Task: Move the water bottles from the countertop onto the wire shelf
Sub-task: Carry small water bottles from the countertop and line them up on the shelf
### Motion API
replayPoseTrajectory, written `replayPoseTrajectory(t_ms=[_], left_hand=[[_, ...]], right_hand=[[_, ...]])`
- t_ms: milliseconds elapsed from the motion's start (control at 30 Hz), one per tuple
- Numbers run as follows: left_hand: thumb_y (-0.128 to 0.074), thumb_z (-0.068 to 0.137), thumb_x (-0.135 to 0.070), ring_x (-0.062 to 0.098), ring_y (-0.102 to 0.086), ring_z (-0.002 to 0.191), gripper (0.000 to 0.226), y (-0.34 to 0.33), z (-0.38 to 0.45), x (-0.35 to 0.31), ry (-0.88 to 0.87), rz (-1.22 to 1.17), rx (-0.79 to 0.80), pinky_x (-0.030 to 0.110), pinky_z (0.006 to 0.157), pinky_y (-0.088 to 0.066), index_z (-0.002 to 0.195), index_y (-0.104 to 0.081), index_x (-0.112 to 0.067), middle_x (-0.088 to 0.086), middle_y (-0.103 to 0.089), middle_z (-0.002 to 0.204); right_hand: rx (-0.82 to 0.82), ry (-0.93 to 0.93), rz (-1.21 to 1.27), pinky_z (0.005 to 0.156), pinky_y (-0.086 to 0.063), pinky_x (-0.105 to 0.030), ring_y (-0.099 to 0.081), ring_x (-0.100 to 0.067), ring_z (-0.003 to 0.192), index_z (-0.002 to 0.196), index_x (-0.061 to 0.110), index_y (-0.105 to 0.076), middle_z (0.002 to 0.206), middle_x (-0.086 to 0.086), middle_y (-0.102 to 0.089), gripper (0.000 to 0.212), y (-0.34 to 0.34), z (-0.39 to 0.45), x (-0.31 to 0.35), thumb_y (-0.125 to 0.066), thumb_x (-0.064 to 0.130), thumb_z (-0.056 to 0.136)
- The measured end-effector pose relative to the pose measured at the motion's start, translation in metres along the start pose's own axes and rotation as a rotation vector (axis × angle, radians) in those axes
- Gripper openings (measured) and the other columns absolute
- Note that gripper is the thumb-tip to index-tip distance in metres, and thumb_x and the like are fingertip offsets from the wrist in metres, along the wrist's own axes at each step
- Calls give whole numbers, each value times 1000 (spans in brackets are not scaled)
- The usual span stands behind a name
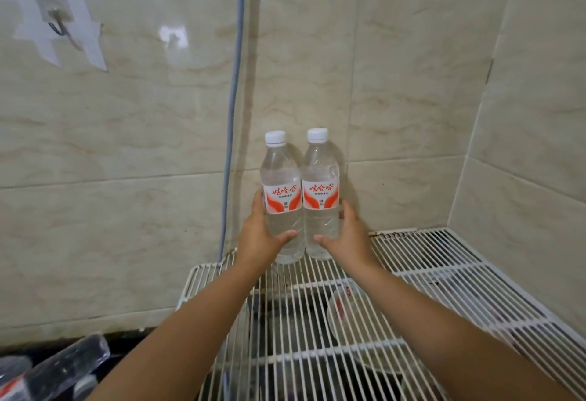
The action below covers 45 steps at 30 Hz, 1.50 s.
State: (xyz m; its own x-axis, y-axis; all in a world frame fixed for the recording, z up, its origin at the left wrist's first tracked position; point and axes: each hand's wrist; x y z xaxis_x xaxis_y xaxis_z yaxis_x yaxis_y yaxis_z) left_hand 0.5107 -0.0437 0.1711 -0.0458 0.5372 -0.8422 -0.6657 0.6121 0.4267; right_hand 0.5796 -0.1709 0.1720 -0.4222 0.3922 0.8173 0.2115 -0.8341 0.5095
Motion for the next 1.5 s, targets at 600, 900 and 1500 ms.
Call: replayPoseTrajectory(t_ms=[600,900,1500], left_hand=[[-76,69,-7,23,-53,116,87,7,-5,-7,51,-95,24,43,98,-47,140,-30,-24,5,-55,130],[-72,76,-15,20,-48,124,80,20,-31,-37,-5,113,138,29,93,-39,139,-23,-22,-1,-46,135],[-52,87,-26,33,-45,121,41,286,-305,79,666,934,-207,39,99,-39,125,-49,-8,13,-51,131]], right_hand=[[-7,-64,54,96,-46,-34,-55,-22,116,137,18,-35,131,-6,-54,72,-4,-4,7,-71,7,75],[49,-116,-197,90,-50,-38,-58,-27,108,128,15,-41,123,-9,-56,56,-1,-15,26,-67,22,79],[713,690,-570,104,-31,-46,-41,-33,124,126,14,-48,132,-11,-45,41,-154,-233,211,-51,27,87]])
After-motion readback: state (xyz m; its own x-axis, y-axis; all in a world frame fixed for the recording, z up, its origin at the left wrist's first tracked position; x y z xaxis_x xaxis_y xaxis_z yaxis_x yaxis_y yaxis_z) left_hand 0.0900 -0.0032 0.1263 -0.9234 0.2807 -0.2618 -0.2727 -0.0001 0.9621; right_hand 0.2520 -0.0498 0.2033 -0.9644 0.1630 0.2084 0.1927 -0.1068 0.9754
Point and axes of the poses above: each hand's wrist, its own z-axis towards the middle knuckle, its own y-axis out of the back of the hand, x = y × z
